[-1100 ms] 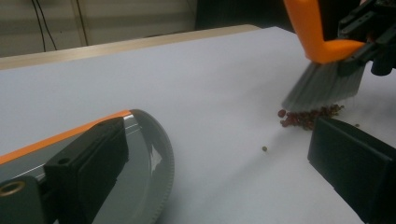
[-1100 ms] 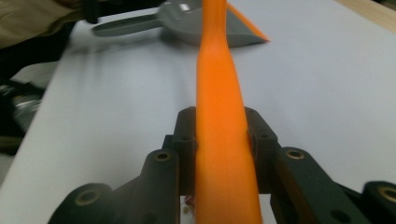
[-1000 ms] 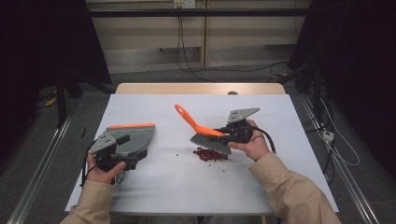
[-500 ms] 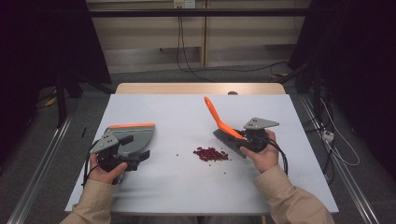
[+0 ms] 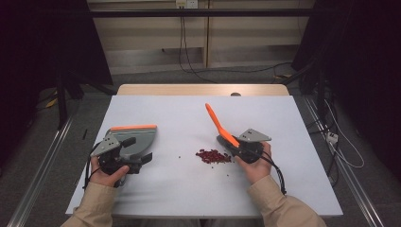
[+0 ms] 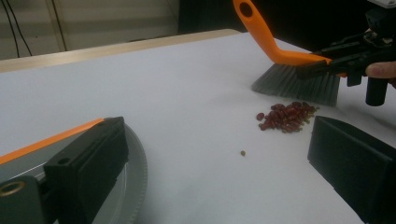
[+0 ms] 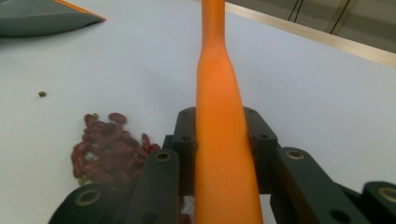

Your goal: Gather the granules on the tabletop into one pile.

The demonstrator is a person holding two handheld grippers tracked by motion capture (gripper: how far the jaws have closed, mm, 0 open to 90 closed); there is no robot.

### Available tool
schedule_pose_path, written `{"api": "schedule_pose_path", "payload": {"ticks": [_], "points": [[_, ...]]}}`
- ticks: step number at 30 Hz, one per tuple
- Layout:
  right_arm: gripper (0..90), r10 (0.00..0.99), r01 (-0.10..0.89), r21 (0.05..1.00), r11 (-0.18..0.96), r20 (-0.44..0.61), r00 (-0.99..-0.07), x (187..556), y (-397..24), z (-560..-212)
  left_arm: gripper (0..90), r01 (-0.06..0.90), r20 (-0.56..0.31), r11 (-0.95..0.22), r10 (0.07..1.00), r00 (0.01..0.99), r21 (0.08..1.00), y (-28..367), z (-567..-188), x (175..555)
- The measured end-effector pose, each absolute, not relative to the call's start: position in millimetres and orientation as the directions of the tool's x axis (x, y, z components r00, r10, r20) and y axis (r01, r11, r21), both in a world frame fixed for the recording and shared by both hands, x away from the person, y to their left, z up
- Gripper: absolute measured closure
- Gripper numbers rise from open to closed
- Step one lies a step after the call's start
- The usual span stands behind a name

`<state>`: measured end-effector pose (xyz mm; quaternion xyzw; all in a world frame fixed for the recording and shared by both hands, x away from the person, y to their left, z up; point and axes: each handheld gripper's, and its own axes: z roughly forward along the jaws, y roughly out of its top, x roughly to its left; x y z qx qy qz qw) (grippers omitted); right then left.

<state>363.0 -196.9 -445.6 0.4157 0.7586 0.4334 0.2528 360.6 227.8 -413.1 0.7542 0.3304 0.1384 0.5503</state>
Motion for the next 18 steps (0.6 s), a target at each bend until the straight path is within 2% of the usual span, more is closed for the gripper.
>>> {"api": "schedule_pose_path", "payload": {"ticks": [7, 9, 18], "points": [[71.1, 0.838, 0.400, 0.869, 0.291, -0.030, -0.545, 361, -182, -445, 5.0, 0.341, -0.149, -0.179, 0.652, 0.744, 0.923, 228, -412, 359], [71.1, 0.827, 0.407, 0.879, 0.250, 0.026, -0.562, 361, -181, -446, 5.0, 0.341, -0.149, -0.178, 0.652, 0.743, 0.923, 227, -411, 359], [71.0, 0.811, 0.380, 0.889, 0.255, 0.017, -0.585, 363, -183, -440, 5.0, 0.342, -0.143, -0.190, 0.652, 0.745, 0.920, 225, -412, 359]]}}
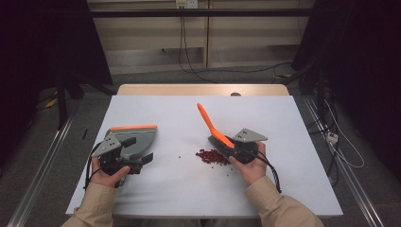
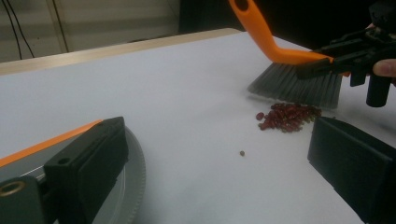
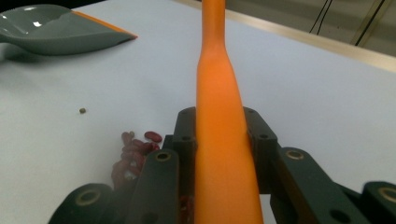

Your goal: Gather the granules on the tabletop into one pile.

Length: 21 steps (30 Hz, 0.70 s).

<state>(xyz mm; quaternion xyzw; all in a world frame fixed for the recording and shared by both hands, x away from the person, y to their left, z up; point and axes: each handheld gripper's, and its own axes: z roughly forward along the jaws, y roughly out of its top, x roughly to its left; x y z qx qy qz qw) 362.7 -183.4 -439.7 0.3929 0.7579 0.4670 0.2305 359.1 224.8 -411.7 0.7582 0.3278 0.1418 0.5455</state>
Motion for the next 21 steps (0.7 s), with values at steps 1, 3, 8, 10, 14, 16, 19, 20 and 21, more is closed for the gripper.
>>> {"api": "schedule_pose_path", "payload": {"ticks": [1, 3, 8, 10, 14, 16, 19, 20, 21], "points": [[71.1, 0.811, 0.378, 0.892, 0.248, 0.022, -0.585, 363, -185, -437, 5.0, 0.341, -0.140, -0.191, 0.653, 0.744, 0.921, 225, -412, 359], [71.0, 0.806, 0.369, 0.899, 0.236, 0.031, -0.591, 362, -188, -433, 5.0, 0.342, -0.143, -0.185, 0.657, 0.740, 0.921, 225, -412, 359], [71.0, 0.789, 0.361, 0.906, 0.220, 0.053, -0.613, 356, -191, -426, 5.1, 0.344, -0.142, -0.186, 0.660, 0.738, 0.921, 225, -412, 359], [71.0, 0.761, 0.356, 0.908, 0.223, 0.066, -0.645, 351, -191, -426, 5.0, 0.343, -0.142, -0.186, 0.659, 0.739, 0.921, 225, -412, 359], [71.0, 0.720, 0.352, 0.910, 0.219, 0.092, -0.688, 344, -189, -424, 5.1, 0.344, -0.142, -0.186, 0.660, 0.737, 0.920, 225, -411, 359], [71.0, 0.683, 0.346, 0.914, 0.213, 0.113, -0.721, 342, -188, -425, 5.1, 0.343, -0.141, -0.188, 0.659, 0.739, 0.921, 225, -411, 359], [71.1, 0.638, 0.348, 0.911, 0.223, 0.134, -0.758, 336, -184, -426, 5.1, 0.348, -0.146, -0.184, 0.662, 0.735, 0.919, 226, -412, 359], [71.0, 0.623, 0.348, 0.910, 0.227, 0.139, -0.770, 334, -183, -428, 5.1, 0.347, -0.145, -0.184, 0.664, 0.734, 0.920, 226, -412, 360], [71.0, 0.611, 0.348, 0.909, 0.230, 0.144, -0.779, 333, -182, -430, 5.0, 0.349, -0.148, -0.182, 0.663, 0.734, 0.919, 226, -412, 360]]}}
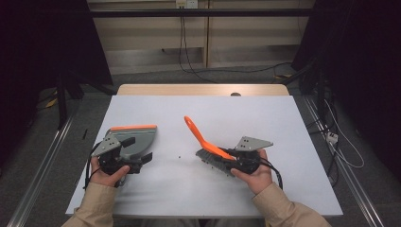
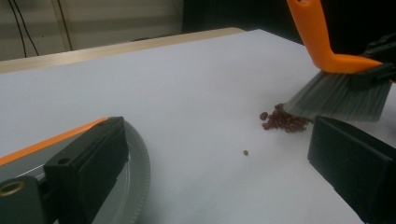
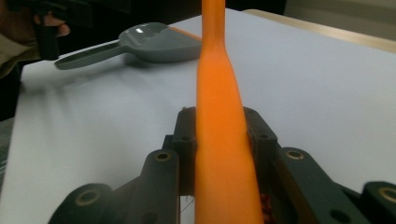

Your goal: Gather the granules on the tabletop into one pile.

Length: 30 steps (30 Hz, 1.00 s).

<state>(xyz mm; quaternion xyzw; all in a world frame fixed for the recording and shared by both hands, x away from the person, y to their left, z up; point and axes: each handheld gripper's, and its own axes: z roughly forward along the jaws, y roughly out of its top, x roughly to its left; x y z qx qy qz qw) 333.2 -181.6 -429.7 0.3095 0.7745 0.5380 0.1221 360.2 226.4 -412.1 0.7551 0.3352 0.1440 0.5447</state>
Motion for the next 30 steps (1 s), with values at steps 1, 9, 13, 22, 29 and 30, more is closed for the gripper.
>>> {"api": "schedule_pose_path", "payload": {"ticks": [1, 9, 13, 22, 29, 30], "points": [[71.1, 0.601, 0.343, 0.909, 0.238, 0.140, -0.787, 333, -180, -432, 5.1, 0.349, -0.146, -0.182, 0.666, 0.732, 0.919, 227, -412, 361], [71.1, 0.563, 0.312, 0.901, 0.300, 0.096, -0.821, 341, -173, -448, 5.0, 0.353, -0.150, -0.178, 0.671, 0.727, 0.918, 228, -412, 360], [71.1, 0.571, 0.308, 0.903, 0.299, 0.089, -0.816, 351, -170, -448, 5.1, 0.356, -0.150, -0.177, 0.674, 0.724, 0.918, 229, -412, 361], [71.1, 0.583, 0.286, 0.923, 0.258, 0.087, -0.808, 375, -164, -437, 5.1, 0.355, -0.148, -0.178, 0.676, 0.722, 0.918, 229, -412, 361], [71.1, 0.588, 0.284, 0.927, 0.245, 0.091, -0.804, 371, -163, -426, 5.1, 0.355, -0.147, -0.180, 0.675, 0.723, 0.917, 228, -412, 360], [71.0, 0.597, 0.287, 0.927, 0.242, 0.091, -0.797, 371, -162, -425, 5.1, 0.353, -0.144, -0.183, 0.675, 0.724, 0.917, 229, -412, 360]]}}
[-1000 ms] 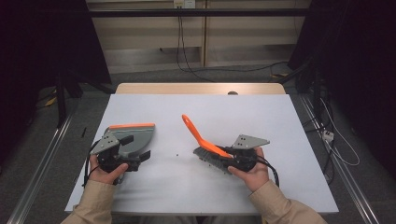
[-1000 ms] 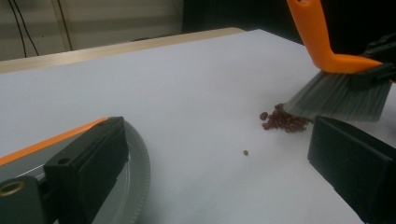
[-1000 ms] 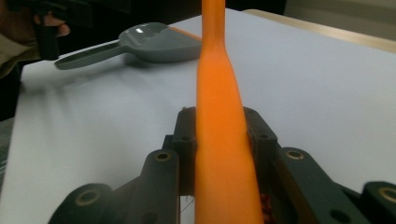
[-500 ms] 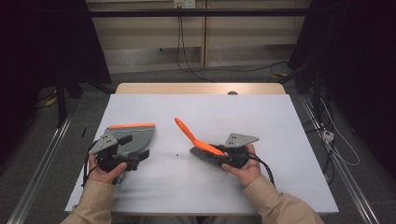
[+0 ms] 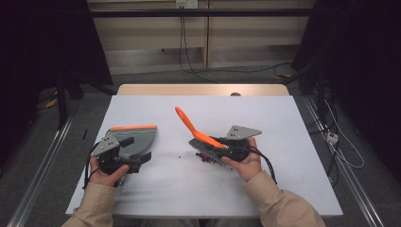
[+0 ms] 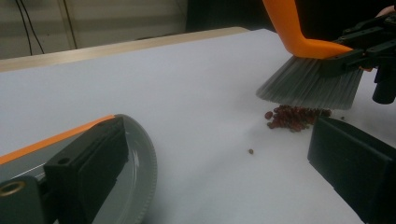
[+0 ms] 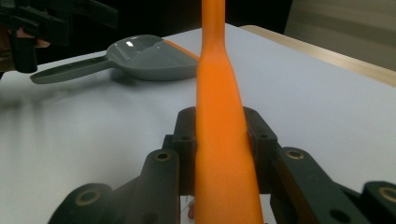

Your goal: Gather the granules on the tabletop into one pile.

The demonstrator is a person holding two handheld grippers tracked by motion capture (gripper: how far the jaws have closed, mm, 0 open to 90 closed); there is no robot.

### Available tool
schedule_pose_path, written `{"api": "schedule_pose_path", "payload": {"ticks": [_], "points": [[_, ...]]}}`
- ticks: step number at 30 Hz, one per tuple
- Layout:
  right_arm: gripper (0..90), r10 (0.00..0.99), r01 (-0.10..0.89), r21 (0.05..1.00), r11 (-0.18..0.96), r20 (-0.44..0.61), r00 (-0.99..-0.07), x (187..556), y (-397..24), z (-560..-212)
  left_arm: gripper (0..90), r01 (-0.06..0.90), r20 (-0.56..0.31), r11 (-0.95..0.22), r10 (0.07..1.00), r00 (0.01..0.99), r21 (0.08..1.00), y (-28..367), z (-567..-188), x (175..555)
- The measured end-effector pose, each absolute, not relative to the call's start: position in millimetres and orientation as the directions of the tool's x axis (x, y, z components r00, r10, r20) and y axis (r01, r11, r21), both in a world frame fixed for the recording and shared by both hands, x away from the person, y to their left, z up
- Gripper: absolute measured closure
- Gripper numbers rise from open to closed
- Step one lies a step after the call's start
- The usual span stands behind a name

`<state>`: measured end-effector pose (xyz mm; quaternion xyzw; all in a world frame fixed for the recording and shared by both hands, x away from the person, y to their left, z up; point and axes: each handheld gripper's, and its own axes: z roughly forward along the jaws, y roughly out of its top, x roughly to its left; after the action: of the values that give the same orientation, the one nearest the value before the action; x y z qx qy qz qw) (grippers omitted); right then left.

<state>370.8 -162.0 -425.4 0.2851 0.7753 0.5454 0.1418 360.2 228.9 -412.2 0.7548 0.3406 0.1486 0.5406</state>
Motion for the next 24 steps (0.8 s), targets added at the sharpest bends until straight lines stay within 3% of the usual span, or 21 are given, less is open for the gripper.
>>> {"api": "schedule_pose_path", "payload": {"ticks": [8, 15, 19, 24], "points": [[71.0, 0.609, 0.326, 0.926, 0.193, 0.147, -0.779, 372, -125, -426, 5.1, 0.350, -0.146, -0.172, 0.679, 0.719, 0.921, 232, -410, 360], [71.1, 0.576, 0.343, 0.902, 0.263, 0.138, -0.805, 375, -79, -437, 5.1, 0.350, -0.153, -0.156, 0.687, 0.710, 0.924, 239, -409, 358], [71.1, 0.579, 0.347, 0.867, 0.357, 0.086, -0.811, 372, -78, -443, 5.1, 0.354, -0.154, -0.156, 0.691, 0.707, 0.922, 242, -410, 358], [71.1, 0.621, 0.380, 0.842, 0.384, 0.069, -0.781, 369, -97, -436, 5.1, 0.351, -0.147, -0.166, 0.688, 0.711, 0.921, 240, -410, 358]]}}
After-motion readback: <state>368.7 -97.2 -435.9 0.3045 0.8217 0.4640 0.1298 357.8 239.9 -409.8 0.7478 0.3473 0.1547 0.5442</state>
